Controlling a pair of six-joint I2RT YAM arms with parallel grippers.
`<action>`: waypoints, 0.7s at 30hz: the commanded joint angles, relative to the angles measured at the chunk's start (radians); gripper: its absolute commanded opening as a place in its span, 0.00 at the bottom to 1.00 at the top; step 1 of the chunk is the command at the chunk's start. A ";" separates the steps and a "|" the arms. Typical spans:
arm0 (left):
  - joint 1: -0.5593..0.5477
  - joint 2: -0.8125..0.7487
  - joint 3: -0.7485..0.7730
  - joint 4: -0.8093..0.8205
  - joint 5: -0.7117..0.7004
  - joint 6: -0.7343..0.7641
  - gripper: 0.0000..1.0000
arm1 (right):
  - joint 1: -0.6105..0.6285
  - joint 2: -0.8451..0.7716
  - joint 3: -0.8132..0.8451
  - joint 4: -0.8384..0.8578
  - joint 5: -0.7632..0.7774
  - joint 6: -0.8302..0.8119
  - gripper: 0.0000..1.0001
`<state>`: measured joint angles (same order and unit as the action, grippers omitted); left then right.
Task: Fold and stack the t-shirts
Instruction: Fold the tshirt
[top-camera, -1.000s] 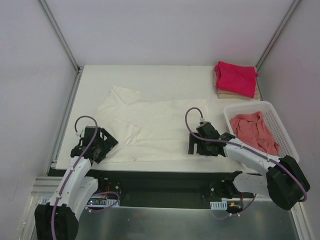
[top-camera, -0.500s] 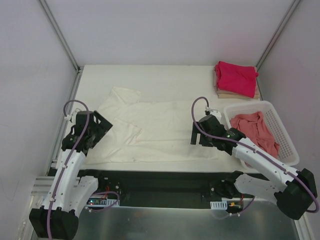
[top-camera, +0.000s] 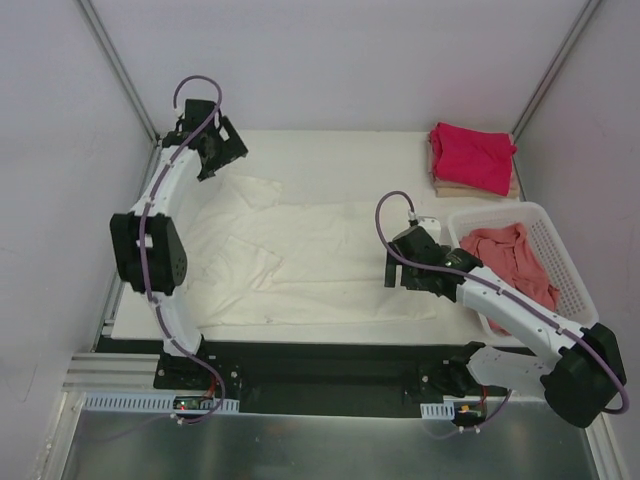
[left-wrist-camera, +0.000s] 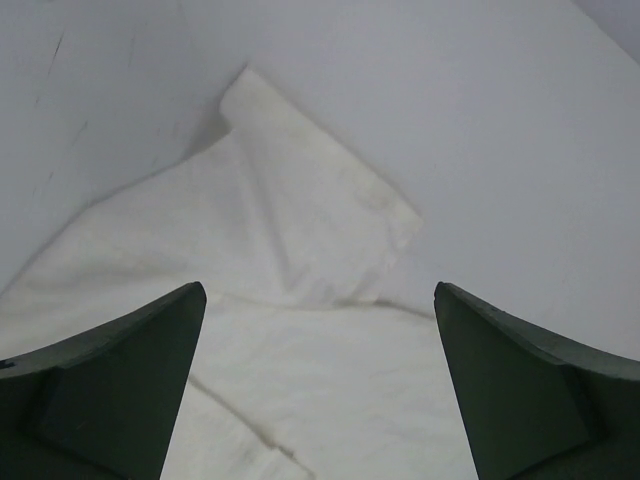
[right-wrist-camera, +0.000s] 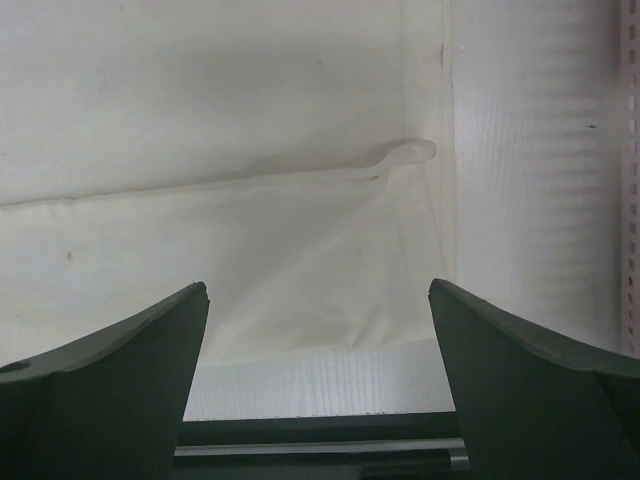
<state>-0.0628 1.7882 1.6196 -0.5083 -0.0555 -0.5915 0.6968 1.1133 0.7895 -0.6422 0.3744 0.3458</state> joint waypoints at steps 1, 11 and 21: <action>-0.040 0.248 0.311 -0.149 -0.013 0.163 0.99 | -0.014 0.017 0.031 -0.019 0.026 -0.019 0.97; -0.143 0.626 0.738 -0.210 -0.296 0.291 0.99 | -0.022 0.086 0.028 -0.004 -0.009 -0.031 0.97; -0.140 0.755 0.766 -0.217 -0.279 0.299 0.96 | -0.022 0.125 0.013 0.030 -0.035 -0.041 0.97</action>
<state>-0.2134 2.5206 2.3444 -0.6930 -0.3195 -0.3126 0.6785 1.2312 0.7895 -0.6323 0.3504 0.3164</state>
